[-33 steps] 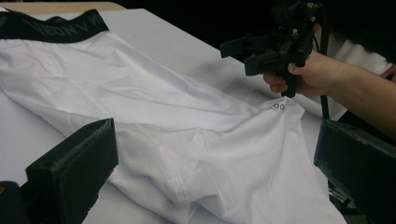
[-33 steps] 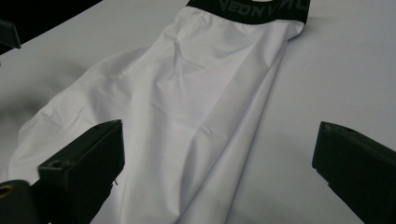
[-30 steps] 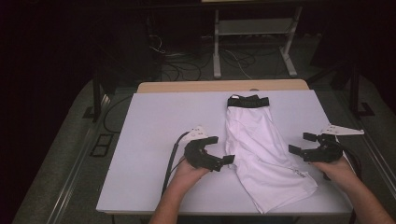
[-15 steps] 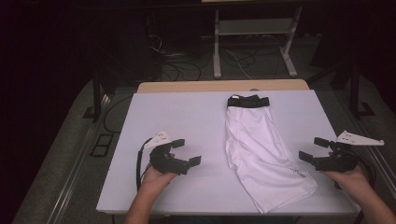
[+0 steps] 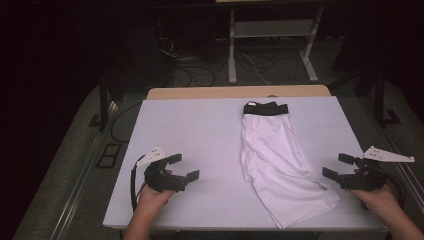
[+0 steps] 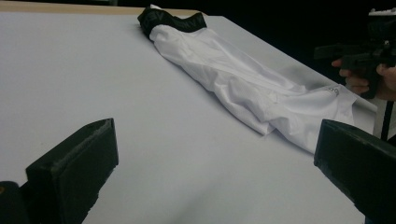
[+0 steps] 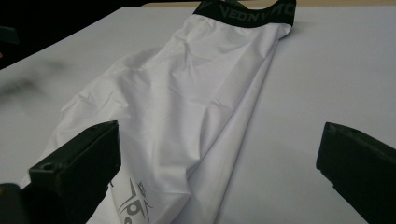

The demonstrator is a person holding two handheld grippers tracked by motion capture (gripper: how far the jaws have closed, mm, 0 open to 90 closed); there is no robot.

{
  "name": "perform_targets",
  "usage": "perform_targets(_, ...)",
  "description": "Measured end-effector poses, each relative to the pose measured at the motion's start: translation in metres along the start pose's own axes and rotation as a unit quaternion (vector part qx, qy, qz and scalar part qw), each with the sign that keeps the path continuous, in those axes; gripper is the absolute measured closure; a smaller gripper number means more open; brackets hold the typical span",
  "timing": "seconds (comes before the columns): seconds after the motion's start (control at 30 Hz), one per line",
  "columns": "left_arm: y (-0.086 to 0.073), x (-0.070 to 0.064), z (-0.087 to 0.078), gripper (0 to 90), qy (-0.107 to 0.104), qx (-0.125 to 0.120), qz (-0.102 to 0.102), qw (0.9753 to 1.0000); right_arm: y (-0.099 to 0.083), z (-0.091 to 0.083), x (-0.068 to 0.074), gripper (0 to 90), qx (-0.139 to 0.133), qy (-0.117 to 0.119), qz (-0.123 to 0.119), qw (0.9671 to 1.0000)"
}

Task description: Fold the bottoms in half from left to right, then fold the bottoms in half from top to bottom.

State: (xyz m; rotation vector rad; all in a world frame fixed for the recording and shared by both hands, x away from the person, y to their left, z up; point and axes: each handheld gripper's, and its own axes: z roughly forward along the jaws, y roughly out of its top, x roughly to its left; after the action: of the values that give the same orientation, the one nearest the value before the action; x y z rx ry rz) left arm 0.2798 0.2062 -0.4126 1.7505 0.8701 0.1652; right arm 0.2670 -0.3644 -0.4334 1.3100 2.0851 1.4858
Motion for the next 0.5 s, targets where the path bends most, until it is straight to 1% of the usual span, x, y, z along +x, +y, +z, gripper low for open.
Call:
perform_targets(0.07, 0.0, -0.001, -0.001, 0.0, -0.003, -0.004, -0.003, 1.0, 0.0, 0.0, 0.0, 0.0, -0.001, 0.001, 0.001, 1.0)
perform_targets(0.1, 0.001, -0.002, -0.001, 0.0, -0.001, -0.004, 0.003, 1.0, 0.001, 0.0, 0.0, 0.0, -0.002, 0.002, 0.002, 1.0)
perform_targets(0.23, 0.001, -0.002, -0.001, 0.0, -0.001, -0.004, 0.003, 1.0, 0.001, -0.001, 0.0, 0.0, -0.004, 0.002, 0.001, 1.0)
perform_targets(0.27, 0.007, -0.001, 0.003, 0.0, -0.007, -0.011, 0.002, 0.9999, 0.004, 0.002, 0.0, 0.0, -0.006, 0.005, -0.001, 1.0)
perform_targets(0.37, 0.011, 0.0, 0.008, 0.0, -0.01, -0.008, 0.003, 0.9999, 0.007, 0.005, 0.0, 0.0, -0.009, 0.005, -0.001, 0.9999)
perform_targets(0.43, 0.011, 0.0, 0.008, 0.0, -0.01, -0.008, 0.003, 0.9999, 0.008, 0.006, -0.001, 0.0, -0.011, 0.005, -0.001, 0.9999)
perform_targets(0.47, 0.015, 0.001, 0.014, 0.0, -0.012, -0.005, 0.003, 0.9999, 0.011, 0.01, -0.002, 0.0, -0.01, 0.006, -0.002, 0.9999)
perform_targets(0.5, 0.015, 0.001, 0.014, 0.0, -0.012, -0.005, 0.003, 0.9999, 0.011, 0.01, -0.002, 0.0, -0.01, 0.006, -0.002, 0.9999)
